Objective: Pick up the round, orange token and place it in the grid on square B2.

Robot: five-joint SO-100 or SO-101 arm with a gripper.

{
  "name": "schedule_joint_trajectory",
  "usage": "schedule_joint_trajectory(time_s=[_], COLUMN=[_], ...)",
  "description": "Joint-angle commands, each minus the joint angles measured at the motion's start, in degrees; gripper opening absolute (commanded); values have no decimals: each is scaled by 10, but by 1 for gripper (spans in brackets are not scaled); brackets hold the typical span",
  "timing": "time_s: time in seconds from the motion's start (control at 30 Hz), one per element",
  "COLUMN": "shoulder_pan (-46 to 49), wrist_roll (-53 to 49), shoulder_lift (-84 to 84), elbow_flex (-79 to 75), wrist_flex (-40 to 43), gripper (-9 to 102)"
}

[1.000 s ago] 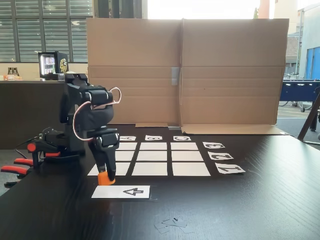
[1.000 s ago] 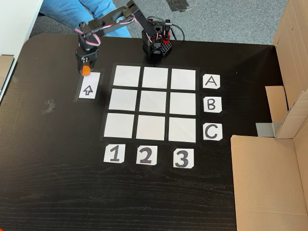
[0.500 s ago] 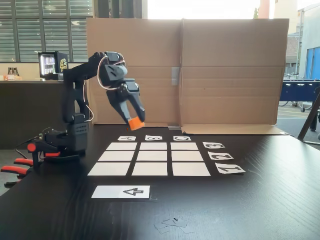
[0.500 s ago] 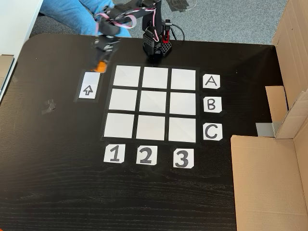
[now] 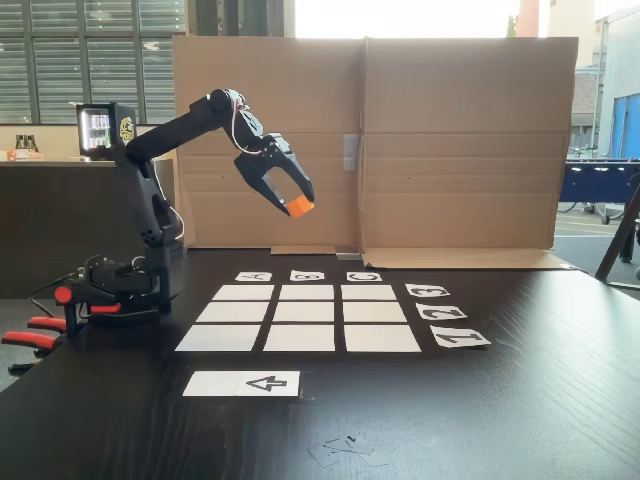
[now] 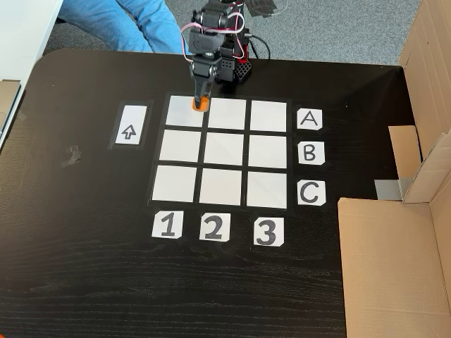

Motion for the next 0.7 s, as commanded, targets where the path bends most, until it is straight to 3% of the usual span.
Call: schedule_joint_trajectory(time_s=[0.0, 0.67], shoulder_pan=[-11, -76], wrist_roll=[10, 76], shoulder_lift=[12, -131], elbow_flex=[51, 178], wrist_flex=[-31, -188], gripper=[-1, -1])
